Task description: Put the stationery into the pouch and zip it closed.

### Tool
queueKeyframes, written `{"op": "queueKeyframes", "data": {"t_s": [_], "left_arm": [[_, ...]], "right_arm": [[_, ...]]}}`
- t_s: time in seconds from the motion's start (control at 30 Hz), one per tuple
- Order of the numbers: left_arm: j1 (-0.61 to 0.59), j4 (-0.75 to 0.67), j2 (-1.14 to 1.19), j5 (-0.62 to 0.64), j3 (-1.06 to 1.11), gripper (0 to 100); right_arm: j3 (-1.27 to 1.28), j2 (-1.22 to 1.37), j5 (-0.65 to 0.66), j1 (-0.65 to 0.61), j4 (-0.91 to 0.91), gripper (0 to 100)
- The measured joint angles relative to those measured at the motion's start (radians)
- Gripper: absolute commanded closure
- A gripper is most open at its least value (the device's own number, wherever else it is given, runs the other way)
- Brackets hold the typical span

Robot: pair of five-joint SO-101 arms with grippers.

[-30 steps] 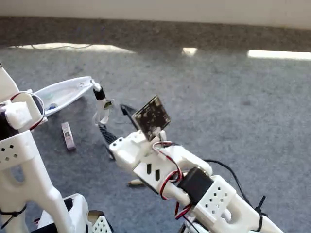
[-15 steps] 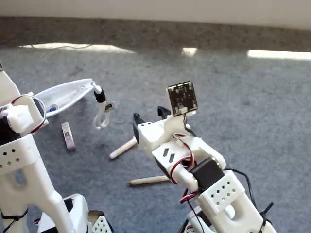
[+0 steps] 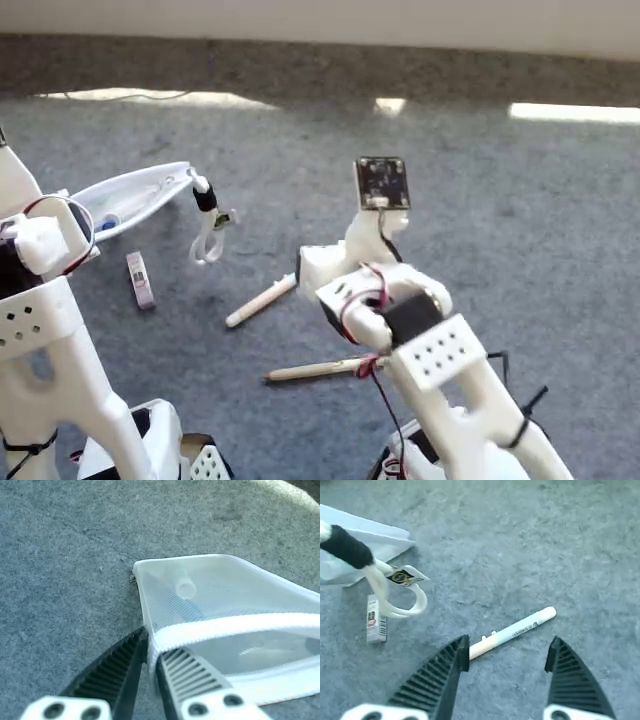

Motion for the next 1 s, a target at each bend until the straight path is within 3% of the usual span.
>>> {"op": "queueKeyframes", "data": {"t_s": [0.5, 1.0], "left_arm": [[0.0, 0.0, 0.0, 0.0, 0.0, 99], [0.0, -0.002, 0.0, 0.0, 0.002, 99]], "right_arm": [[-0.308, 0.637, -0.219, 0.002, 0.0, 76.4], [-0.62, 1.088, -0.285, 0.068, 0.002, 76.5]]}}
